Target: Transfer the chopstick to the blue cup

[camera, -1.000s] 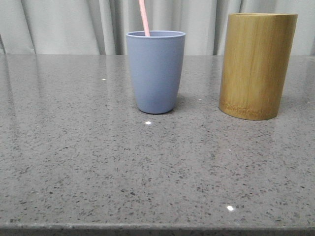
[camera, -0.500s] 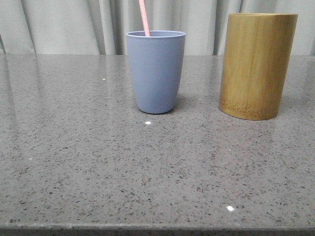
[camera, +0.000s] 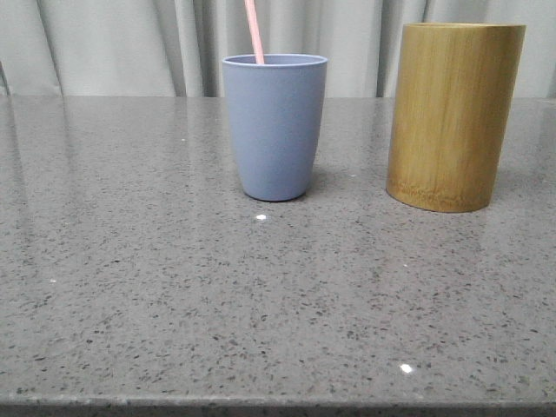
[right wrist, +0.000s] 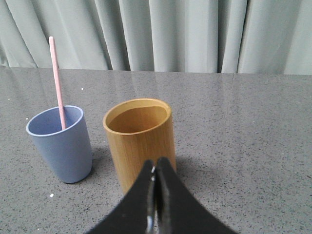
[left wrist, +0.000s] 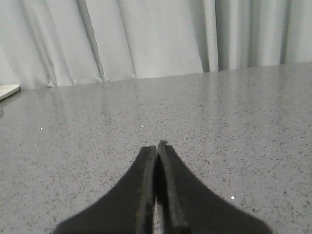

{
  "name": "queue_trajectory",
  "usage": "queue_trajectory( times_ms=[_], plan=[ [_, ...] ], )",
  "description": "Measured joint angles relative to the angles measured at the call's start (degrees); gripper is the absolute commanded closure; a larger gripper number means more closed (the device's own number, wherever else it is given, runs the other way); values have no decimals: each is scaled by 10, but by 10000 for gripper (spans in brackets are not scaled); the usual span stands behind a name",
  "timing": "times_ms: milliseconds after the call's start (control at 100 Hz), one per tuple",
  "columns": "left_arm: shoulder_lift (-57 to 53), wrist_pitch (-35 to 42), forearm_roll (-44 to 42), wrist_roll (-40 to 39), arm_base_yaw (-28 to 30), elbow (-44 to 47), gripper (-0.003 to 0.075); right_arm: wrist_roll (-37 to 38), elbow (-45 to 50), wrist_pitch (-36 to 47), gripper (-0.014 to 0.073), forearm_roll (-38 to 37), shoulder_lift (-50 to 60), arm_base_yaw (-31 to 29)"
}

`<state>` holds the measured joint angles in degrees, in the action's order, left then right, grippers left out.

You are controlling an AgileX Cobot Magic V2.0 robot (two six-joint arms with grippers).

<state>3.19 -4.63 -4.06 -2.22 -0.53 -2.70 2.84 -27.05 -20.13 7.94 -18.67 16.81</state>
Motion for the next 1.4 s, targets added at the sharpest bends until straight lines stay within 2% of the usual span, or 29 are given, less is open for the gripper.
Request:
queue_trajectory(
  times_ms=[100, 1400],
  plan=[
    [-12, 13, 7, 1, 3, 28, 739, 0, 0, 0, 654, 0, 0, 0],
    [-35, -4, 19, 2, 7, 28, 739, 0, 0, 0, 654, 0, 0, 0]
  ],
)
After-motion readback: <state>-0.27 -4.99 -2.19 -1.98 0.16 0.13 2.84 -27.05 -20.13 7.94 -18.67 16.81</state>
